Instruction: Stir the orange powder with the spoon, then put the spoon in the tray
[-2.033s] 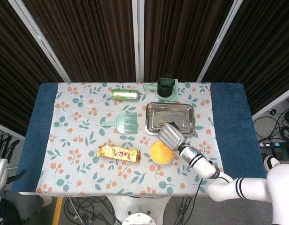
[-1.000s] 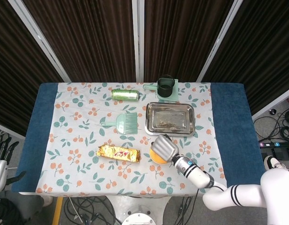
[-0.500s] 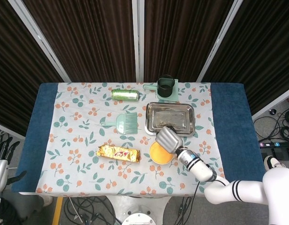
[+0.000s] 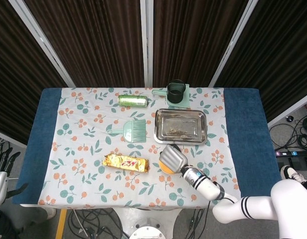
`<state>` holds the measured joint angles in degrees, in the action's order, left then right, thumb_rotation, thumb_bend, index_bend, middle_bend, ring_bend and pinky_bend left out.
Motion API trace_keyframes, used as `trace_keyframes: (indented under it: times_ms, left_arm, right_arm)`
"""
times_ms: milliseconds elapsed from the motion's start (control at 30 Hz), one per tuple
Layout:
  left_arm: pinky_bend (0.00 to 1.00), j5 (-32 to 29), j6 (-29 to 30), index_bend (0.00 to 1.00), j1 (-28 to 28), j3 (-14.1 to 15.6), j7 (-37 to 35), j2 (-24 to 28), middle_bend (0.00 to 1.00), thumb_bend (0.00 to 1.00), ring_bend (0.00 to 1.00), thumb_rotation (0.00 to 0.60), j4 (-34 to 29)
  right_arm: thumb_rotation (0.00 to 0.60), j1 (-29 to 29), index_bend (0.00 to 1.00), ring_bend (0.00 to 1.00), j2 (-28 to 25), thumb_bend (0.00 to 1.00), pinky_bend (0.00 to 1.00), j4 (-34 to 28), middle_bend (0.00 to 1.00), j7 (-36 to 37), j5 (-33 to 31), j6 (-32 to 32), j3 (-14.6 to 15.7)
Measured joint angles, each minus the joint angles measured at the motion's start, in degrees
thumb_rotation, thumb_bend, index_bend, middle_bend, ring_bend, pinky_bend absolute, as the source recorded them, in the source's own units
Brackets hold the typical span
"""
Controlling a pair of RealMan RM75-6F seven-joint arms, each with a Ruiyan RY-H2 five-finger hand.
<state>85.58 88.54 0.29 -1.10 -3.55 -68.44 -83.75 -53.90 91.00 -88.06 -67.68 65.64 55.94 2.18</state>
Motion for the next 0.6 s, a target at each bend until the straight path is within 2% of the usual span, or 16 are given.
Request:
trace_keyframes:
  times_ms: [367,600]
  left_arm:
    - [0.06,0.34,-0.14,0.17,-0.24,-0.08,0.24,0.11,0.12,0.00,0.09,0.600,-0.35]
    - [0.06,0.69,-0.24,0.17,-0.59,-0.20,1.33,0.65,0.12,0.00,0.09,0.600,-1.53]
  right_arm:
    - [0.600,2.79,0.82,1.00,-4.83,0.55,1.00,-4.59,0.96,13.27,-4.81,0.22,-4.09]
    - [0.600,3.97,0.82,1.00,-6.42,0.54,1.00,-4.72,0.96,17.92,-4.99,0.81,-5.33]
